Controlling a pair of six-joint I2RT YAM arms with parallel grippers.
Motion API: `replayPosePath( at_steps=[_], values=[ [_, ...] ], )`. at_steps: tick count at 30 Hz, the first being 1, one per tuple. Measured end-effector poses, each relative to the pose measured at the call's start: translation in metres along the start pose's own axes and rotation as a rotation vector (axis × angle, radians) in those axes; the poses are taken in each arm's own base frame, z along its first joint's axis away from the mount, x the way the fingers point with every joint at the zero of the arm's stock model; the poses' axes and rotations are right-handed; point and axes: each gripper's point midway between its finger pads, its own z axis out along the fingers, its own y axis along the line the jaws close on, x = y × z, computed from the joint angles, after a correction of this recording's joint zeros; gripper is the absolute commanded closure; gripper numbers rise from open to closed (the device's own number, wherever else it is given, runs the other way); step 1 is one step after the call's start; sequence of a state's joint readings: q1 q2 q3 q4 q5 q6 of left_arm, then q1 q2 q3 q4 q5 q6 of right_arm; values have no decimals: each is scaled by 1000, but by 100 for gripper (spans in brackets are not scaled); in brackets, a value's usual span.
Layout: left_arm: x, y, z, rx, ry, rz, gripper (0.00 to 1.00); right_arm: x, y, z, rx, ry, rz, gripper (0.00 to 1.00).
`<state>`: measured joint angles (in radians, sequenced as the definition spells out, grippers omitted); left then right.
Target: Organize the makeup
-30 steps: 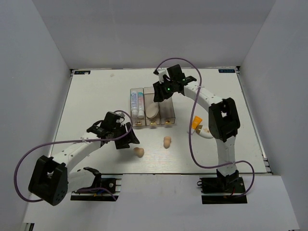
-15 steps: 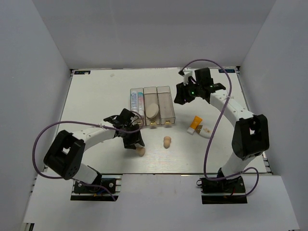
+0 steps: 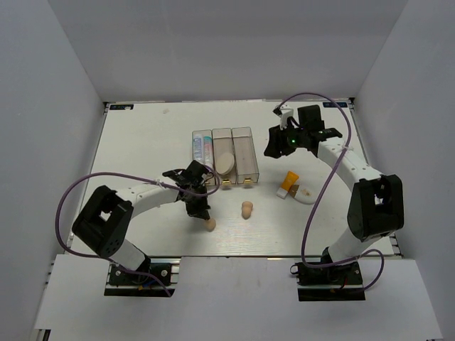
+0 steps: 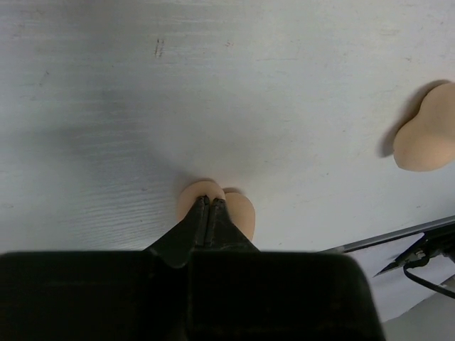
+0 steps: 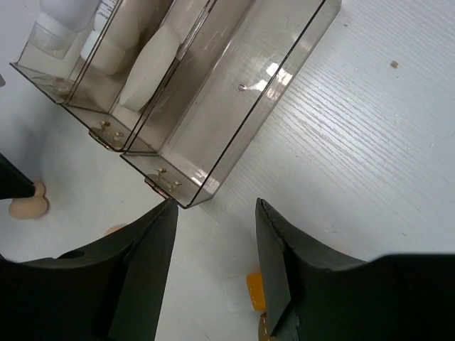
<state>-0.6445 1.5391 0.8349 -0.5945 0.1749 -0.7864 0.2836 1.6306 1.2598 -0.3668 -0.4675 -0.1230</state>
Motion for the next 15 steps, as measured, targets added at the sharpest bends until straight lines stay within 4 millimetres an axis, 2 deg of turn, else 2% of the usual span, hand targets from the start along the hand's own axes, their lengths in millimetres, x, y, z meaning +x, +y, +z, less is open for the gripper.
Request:
replayPosePath(
  at_steps=[5, 9, 12, 15],
  values=[
    [1, -8, -7, 27, -17, 25, 100, 0, 1, -5, -5, -13, 0, 46],
    [-1, -20, -23, 84, -58, 52, 100, 2, 2, -8, -5, -15, 1, 46],
    [-12, -36, -42, 141, -117, 71, 100, 1, 3, -11, -7, -20, -9, 46],
    [-34, -60, -66, 203, -205, 98, 100, 1, 5, -13, -11, -28, -20, 46]
  ],
)
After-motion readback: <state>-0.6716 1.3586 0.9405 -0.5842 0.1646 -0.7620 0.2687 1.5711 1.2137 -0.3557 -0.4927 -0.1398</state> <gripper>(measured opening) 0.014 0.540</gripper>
